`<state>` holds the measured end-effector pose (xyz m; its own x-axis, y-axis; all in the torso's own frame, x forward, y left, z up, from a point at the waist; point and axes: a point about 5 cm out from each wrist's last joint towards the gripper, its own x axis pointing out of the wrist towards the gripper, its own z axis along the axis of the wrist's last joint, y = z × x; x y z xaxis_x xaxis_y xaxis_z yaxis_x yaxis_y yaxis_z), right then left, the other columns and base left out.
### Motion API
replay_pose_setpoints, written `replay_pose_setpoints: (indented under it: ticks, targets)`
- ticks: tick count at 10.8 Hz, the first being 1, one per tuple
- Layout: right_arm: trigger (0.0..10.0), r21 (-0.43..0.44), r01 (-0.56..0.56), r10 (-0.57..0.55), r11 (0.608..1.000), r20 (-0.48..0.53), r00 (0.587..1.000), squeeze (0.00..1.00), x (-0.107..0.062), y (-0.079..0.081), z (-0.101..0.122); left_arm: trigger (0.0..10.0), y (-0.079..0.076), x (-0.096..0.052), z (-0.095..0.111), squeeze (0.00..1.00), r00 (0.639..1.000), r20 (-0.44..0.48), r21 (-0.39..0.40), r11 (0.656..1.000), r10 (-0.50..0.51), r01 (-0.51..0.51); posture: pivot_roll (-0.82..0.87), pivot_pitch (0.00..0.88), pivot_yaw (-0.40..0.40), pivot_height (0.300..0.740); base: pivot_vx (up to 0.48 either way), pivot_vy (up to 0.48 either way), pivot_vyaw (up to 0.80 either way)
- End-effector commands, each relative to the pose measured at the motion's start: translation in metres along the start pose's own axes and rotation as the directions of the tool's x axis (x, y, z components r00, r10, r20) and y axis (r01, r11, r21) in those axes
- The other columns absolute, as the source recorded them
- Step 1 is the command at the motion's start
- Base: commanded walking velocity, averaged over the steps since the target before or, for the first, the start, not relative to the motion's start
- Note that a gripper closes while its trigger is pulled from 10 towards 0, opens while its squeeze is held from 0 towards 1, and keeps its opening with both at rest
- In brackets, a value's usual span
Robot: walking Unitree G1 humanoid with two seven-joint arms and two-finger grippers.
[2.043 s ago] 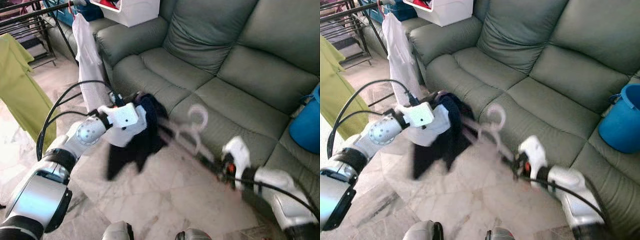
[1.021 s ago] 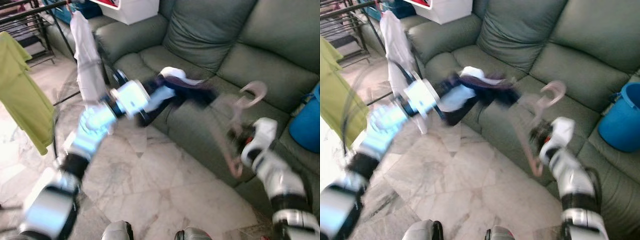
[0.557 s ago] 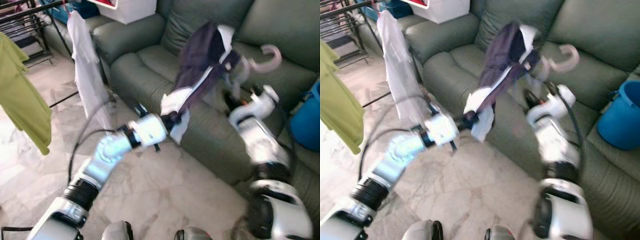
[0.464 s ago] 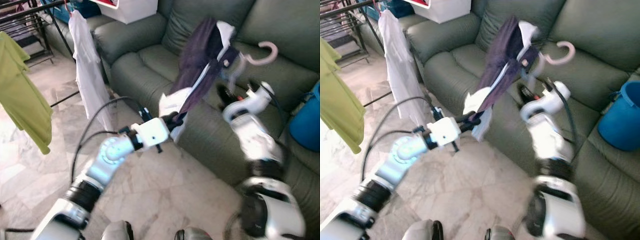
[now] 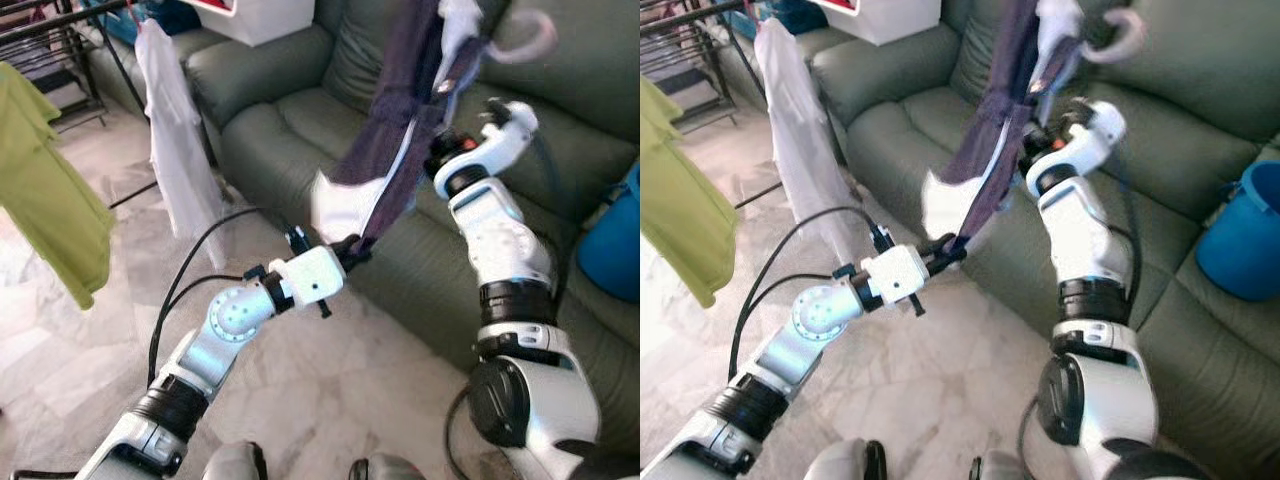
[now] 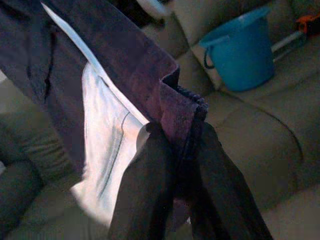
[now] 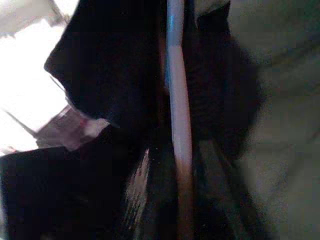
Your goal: Hang hanger
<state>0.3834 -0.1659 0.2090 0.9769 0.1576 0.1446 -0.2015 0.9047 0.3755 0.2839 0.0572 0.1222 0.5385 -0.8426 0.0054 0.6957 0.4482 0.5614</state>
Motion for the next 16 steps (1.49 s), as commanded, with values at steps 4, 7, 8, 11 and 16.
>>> replay_pose_setpoints:
  ticks: [4, 7, 8, 11, 16]
  targets:
    - [10.0, -0.381, -0.048, 0.130, 0.923, 0.191, 0.973, 0.00, -0.013, 0.019, 0.026, 10.0, -0.025, -0.006, -0.020, 1.00, 0.989, -0.104, -0.068, 0.993, -0.107, 0.100, -0.07, 0.045, -0.040, 0.740, 0.000, 0.000, 0.00]
    - [10.0, -0.495, -0.106, 0.193, 0.862, 0.128, 0.973, 0.00, -0.033, 0.020, -0.002, 10.0, -0.025, -0.007, -0.025, 1.00, 0.985, -0.130, -0.093, 0.990, -0.113, 0.101, -0.07, 0.043, -0.036, 0.740, 0.000, 0.000, 0.00]
    - [10.0, -0.512, -0.108, 0.189, 0.852, 0.109, 0.976, 0.00, -0.038, 0.016, -0.008, 10.0, -0.023, -0.013, -0.028, 1.00, 0.984, -0.142, -0.101, 0.990, -0.110, 0.096, -0.07, 0.043, -0.035, 0.740, 0.000, 0.000, 0.00]
    - [10.0, -0.558, -0.103, 0.153, 0.823, 0.044, 0.987, 0.00, -0.057, -0.004, -0.027, 10.0, -0.008, -0.038, -0.038, 1.00, 0.980, -0.198, -0.112, 0.994, -0.014, -0.009, -0.07, 0.050, -0.032, 0.740, 0.000, 0.000, 0.00]
    - [10.0, -0.598, -0.209, 0.201, 0.774, -0.082, 0.976, 0.00, -0.077, -0.010, -0.053, 10.0, 0.033, -0.055, -0.050, 1.00, 0.930, -0.289, -0.036, 0.968, 0.227, -0.248, -0.07, 0.052, -0.036, 0.740, 0.000, 0.000, 0.00]
